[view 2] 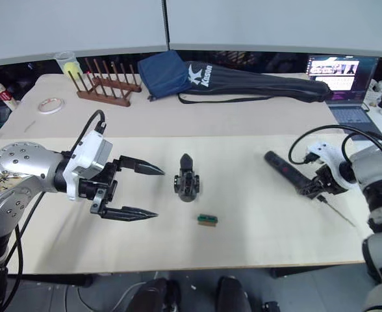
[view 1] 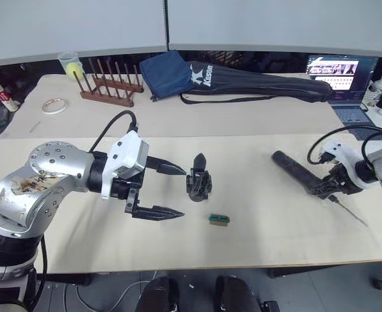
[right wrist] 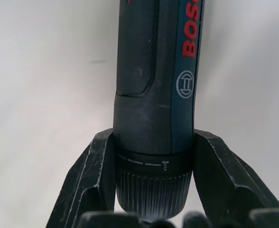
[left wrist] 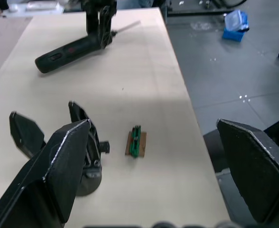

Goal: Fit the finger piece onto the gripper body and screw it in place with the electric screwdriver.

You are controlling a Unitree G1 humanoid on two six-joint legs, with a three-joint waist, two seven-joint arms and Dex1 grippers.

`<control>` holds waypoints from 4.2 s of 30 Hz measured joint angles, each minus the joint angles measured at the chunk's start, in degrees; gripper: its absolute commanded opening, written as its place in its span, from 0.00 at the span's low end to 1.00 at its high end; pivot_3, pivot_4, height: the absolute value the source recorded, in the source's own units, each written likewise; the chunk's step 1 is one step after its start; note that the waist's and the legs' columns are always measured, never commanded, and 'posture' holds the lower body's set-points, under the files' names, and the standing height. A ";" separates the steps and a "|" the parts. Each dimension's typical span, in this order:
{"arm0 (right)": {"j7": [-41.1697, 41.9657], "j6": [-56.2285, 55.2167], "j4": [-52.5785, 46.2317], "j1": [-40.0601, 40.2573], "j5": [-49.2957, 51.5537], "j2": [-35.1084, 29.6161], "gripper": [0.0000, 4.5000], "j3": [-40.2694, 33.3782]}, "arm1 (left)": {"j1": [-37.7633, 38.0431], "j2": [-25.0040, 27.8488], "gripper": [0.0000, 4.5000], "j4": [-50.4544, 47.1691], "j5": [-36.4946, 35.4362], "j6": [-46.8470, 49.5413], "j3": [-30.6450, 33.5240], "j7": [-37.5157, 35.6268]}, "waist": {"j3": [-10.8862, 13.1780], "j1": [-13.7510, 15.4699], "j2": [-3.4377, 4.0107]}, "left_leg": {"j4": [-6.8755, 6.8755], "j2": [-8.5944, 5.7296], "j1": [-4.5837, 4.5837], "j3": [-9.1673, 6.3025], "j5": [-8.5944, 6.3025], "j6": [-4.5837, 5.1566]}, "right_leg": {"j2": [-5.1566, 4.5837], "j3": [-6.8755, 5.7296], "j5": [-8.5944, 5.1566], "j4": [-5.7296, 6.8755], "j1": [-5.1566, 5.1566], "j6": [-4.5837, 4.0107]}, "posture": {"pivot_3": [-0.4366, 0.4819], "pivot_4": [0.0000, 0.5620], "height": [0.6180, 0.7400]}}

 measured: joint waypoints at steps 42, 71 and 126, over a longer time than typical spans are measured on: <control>4.05 -10.37 -7.46 7.38 -9.96 1.13 0.43 -2.89 | 3.51 -0.52 1.00 0.39 1.97 -3.97 -4.85 -0.88 | 0.03 0.08 -0.01 | -0.02 0.01 0.66 -0.03 0.02 -0.04 | 0.03 -0.02 -0.07 -0.02 0.64 -0.02 | 0.48 0.27 1.00; -39.33 11.36 -80.66 48.77 40.93 42.77 0.43 -38.86 | 12.37 -10.07 1.00 15.23 11.38 -20.97 -8.68 -3.10 | 0.03 0.57 0.00 | -0.08 -0.02 0.63 -0.19 -0.09 0.08 | 0.05 -0.03 -0.13 0.08 0.65 -0.13 | 0.48 0.27 1.00; -39.24 -3.93 -74.69 51.21 35.87 36.98 0.43 -29.44 | 12.02 -14.28 1.00 18.59 16.71 -25.76 -11.12 -3.45 | 0.03 0.90 -0.02 | -0.06 0.06 0.62 -0.22 -0.14 0.17 | 0.01 -0.03 -0.13 0.06 0.67 -0.12 | 0.48 0.27 1.00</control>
